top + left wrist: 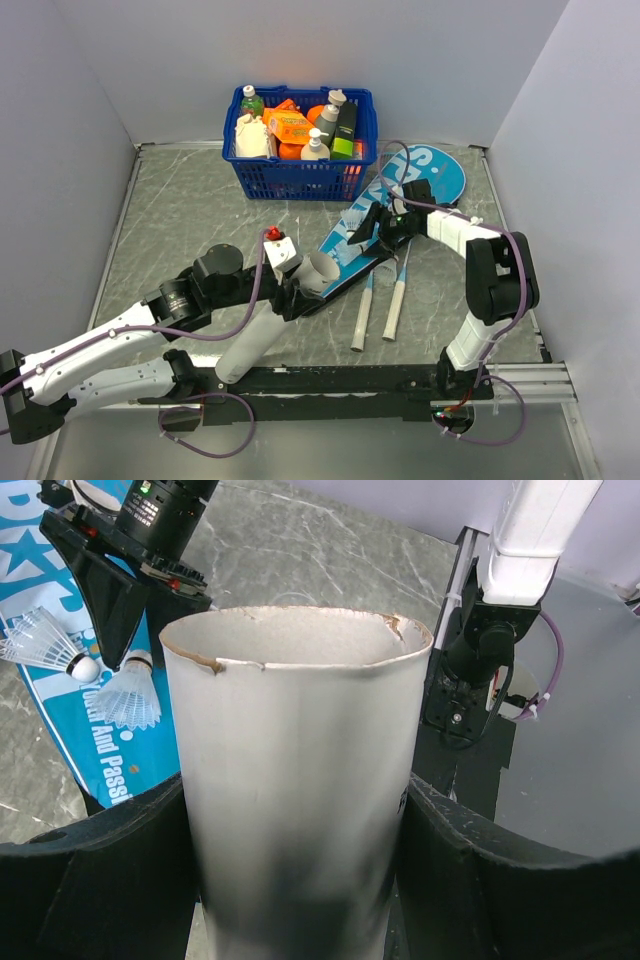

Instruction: Pack up the badminton gear

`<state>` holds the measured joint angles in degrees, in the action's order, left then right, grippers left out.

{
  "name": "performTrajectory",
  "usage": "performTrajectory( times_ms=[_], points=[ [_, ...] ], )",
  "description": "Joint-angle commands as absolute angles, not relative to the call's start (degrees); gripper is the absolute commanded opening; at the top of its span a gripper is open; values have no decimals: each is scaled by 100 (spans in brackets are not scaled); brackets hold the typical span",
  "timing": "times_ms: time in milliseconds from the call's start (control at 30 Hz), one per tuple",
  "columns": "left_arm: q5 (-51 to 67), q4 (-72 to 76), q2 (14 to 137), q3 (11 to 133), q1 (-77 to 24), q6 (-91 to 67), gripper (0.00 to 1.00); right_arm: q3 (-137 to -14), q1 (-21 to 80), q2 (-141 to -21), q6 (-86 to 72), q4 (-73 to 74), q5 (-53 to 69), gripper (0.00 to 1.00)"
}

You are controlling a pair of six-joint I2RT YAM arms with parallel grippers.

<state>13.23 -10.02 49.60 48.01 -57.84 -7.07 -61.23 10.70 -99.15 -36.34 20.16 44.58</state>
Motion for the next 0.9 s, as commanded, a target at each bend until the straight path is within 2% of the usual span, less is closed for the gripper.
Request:
performTrajectory(
  times_ms=[0, 200, 400, 733, 867],
  points=[
    [1397, -809, 4966, 4843, -5801, -686, 21, -6433, 1037, -9554, -3314, 2522, 3833, 71],
    [1389, -791, 4966, 4852, -5801, -694, 22, -6722, 1221, -8764, -2762, 3251, 2842, 73],
    [1397, -782, 4948, 4869, -5801, -712, 22, -7496, 2170, -8323, -1997, 4227, 1181, 72],
    [1406, -712, 4703, 4834, -5801, -765, 20, -8463, 3550, -9122, -1406, 5009, -1227, 70],
    [1424, -651, 4466, 4782, -5801, -765, 18, -8779, 3858, -9562, -1371, 5089, -1722, 69]
  ],
)
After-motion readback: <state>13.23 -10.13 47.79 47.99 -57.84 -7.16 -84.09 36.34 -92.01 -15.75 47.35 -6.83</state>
